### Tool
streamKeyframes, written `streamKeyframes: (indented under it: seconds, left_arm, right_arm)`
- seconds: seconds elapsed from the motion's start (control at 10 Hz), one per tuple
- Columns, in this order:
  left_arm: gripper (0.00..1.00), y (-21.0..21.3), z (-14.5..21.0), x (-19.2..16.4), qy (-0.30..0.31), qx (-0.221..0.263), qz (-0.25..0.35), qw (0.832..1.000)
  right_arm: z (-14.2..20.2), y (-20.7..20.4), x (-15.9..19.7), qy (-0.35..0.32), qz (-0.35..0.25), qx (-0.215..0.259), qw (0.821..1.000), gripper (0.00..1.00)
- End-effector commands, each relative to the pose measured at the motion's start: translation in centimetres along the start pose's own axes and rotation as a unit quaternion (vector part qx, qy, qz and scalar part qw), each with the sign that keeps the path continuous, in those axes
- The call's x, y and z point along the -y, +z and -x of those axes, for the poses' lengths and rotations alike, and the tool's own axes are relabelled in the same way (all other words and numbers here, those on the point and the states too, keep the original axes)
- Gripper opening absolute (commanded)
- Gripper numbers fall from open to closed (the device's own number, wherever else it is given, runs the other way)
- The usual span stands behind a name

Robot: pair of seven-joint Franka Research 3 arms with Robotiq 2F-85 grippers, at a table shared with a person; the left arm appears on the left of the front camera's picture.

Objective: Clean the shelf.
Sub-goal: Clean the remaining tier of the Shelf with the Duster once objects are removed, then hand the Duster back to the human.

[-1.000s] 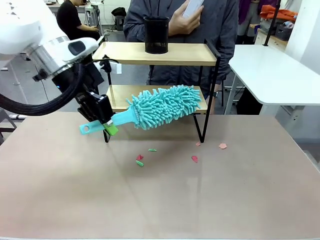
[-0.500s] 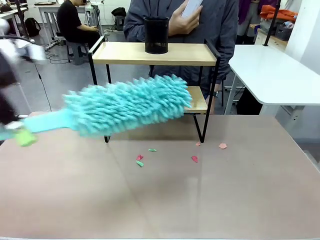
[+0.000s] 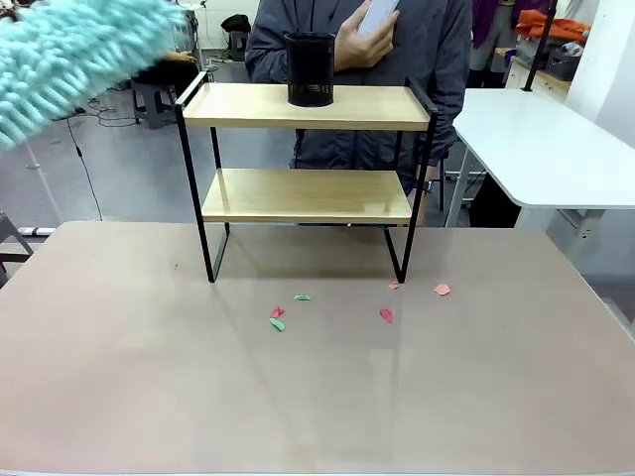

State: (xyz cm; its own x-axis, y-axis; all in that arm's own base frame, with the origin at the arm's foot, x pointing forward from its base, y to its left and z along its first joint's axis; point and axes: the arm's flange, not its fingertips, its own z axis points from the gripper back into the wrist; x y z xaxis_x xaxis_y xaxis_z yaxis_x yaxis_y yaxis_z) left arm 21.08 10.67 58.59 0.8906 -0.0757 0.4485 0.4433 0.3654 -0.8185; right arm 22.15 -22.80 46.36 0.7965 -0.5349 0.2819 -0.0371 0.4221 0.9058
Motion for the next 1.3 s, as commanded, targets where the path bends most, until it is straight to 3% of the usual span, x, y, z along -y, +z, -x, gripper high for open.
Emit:
streamKeyframes:
  seconds: [0.0,0.3,0.4,0.5,1.2]
  left_arm:
    - [0.11,-2.8,-1.2,-3.2,0.092,0.103,0.01,0.99]
    - [0.11,-3.5,-2.3,-9.1,0.207,0.106,0.028,0.972]
    - [0.11,-3.7,-2.6,-10.6,0.275,0.131,-0.006,0.952]
    - [0.11,-2.9,-1.1,-9.4,0.18,0.102,0.004,0.978]
    - [0.11,-2.9,-1.1,-9.4,0.18,0.102,0.004,0.978]
  right_arm:
    - [-0.1,-0.1,0.0,0.013,-0.011,0.006,1.0,1.0]
    - [-0.1,-0.1,0.0,0.013,-0.011,0.006,1.0,1.0]
    - [-0.1,-0.1,0.0,0.013,-0.011,0.006,1.0,1.0]
    - [-0.1,-0.1,0.0,0.013,-0.011,0.006,1.0,1.0]
    - [-0.1,-0.1,0.0,0.013,-0.011,0.006,1.0,1.0]
